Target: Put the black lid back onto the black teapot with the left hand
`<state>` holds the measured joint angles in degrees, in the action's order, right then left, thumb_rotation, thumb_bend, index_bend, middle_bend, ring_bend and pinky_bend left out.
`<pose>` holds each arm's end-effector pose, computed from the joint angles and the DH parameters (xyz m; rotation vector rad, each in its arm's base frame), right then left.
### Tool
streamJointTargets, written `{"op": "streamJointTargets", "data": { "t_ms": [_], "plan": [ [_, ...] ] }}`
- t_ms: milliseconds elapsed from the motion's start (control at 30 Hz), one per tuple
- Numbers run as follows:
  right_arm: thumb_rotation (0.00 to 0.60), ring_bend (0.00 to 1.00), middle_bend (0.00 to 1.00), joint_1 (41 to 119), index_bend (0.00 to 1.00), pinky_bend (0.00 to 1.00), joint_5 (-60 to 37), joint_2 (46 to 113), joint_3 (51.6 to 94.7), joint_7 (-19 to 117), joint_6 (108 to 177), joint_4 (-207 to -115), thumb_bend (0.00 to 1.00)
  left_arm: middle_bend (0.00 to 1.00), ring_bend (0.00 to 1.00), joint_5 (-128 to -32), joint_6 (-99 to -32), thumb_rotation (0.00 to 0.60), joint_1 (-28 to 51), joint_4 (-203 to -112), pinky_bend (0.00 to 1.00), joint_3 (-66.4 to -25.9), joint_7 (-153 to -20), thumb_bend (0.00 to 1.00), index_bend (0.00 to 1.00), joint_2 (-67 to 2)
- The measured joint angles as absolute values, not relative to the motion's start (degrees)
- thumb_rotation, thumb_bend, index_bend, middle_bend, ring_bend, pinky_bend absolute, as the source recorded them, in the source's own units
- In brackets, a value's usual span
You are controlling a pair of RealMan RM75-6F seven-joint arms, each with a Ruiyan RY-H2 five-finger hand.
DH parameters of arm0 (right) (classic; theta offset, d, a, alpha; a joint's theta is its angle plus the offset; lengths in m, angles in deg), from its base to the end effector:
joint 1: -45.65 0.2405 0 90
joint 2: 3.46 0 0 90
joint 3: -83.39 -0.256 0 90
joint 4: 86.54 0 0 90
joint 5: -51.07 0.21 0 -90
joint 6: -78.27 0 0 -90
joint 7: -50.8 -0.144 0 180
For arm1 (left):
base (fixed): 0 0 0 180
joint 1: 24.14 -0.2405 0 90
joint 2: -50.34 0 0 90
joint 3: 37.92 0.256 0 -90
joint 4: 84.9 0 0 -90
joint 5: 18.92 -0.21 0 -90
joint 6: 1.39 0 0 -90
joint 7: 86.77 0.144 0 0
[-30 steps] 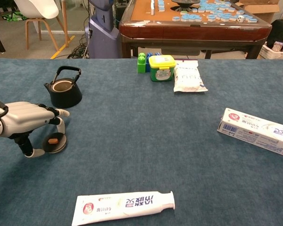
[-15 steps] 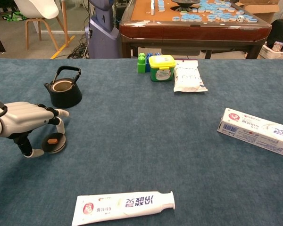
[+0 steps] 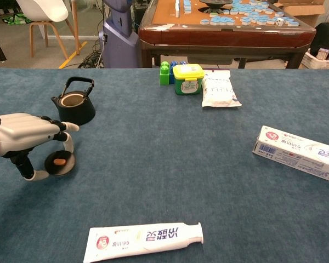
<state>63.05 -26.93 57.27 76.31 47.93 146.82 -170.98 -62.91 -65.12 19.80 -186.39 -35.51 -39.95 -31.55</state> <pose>-0.3212 -0.2704 0.1818 1.4817 -0.8756 0.7808 -0.1842 0.2852 -0.0056 -1.9613 -0.8333 -0.4355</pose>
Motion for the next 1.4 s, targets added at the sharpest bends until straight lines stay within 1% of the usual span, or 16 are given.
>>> {"op": "streamJointTargets", "data": {
  "t_ms": [433,833,1200,1400],
  "plan": [
    [0.600,0.00,0.00,63.0,0.12,0.00,-27.3,57.4,76.5,47.5,146.9,-170.7,0.52,0.00,0.00,-64.6,-67.6,0.600,18.9,-191.7,0.00,-35.7,-39.8,0.31,0.44,-28.0],
    [0.600,0.00,0.00,63.2,0.12,0.00,-27.5,57.6,76.4,47.1,147.0,-170.5,0.52,0.00,0.00,-63.8,-69.7,0.600,19.8,-198.1,0.00,-37.4,-37.1,0.31,0.44,-23.8],
    [0.600,0.00,0.00,63.4,0.12,0.00,-25.8,57.5,75.9,47.7,146.1,-170.4,0.52,0.00,0.00,-60.3,-66.8,0.600,23.3,-199.7,0.00,-40.7,-36.9,0.31,0.44,-19.8],
    [0.600,0.00,0.00,63.9,0.12,0.00,-24.3,57.7,75.3,48.8,145.2,-170.5,0.52,0.00,0.00,-58.2,-63.3,0.600,25.3,-199.4,0.00,-42.3,-38.6,0.31,0.44,-17.1]
  ]
}}
